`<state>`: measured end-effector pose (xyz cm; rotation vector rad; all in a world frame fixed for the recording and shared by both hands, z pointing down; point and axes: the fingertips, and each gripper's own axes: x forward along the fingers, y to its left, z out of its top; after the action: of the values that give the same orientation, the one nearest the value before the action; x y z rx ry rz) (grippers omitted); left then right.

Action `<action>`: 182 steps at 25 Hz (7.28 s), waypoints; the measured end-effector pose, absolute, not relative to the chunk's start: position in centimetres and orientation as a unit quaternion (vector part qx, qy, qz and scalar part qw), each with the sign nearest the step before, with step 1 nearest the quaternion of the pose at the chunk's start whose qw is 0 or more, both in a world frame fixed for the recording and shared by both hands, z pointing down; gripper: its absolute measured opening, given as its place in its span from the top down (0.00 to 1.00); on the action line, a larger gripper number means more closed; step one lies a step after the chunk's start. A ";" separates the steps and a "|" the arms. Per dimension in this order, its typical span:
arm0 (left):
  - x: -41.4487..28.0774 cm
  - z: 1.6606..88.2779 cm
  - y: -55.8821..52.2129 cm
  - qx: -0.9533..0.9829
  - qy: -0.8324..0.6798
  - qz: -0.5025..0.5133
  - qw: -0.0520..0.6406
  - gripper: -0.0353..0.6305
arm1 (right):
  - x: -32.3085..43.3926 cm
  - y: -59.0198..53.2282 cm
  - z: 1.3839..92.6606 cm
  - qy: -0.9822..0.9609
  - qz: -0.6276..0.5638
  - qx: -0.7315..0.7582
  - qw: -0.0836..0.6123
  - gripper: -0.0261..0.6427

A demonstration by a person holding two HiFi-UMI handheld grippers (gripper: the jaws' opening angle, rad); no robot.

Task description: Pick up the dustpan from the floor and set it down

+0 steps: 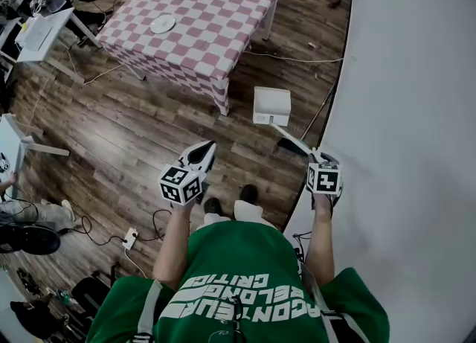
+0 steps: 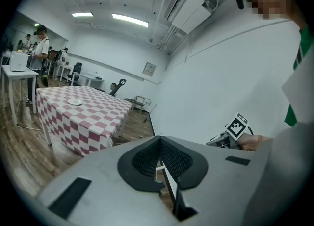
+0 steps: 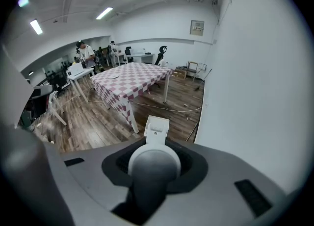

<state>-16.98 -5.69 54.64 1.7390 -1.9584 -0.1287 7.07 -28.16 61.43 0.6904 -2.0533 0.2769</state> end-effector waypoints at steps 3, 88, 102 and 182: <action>-16.9 55.0 -5.8 0.631 -0.730 -0.046 0.259 0.94 | 6.5 -28.8 62.8 -0.835 0.111 0.262 0.472 0.79; -33.6 64.5 -7.8 0.590 -0.726 -0.069 0.346 0.94 | -22.4 -26.9 88.0 -0.724 0.093 0.086 0.678 0.79; -30.7 62.8 -8.1 0.605 -0.722 -0.056 0.331 0.94 | -23.2 -27.3 80.1 -0.800 0.116 0.081 0.583 0.72; -14.4 52.7 -13.6 0.675 -0.710 -0.008 0.199 0.94 | -4.7 -26.4 56.1 -0.953 0.131 0.114 0.247 0.95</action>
<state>-14.43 -13.58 52.74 1.8878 -1.9867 -0.0218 -4.74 -26.44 56.12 0.3098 -2.6003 0.3579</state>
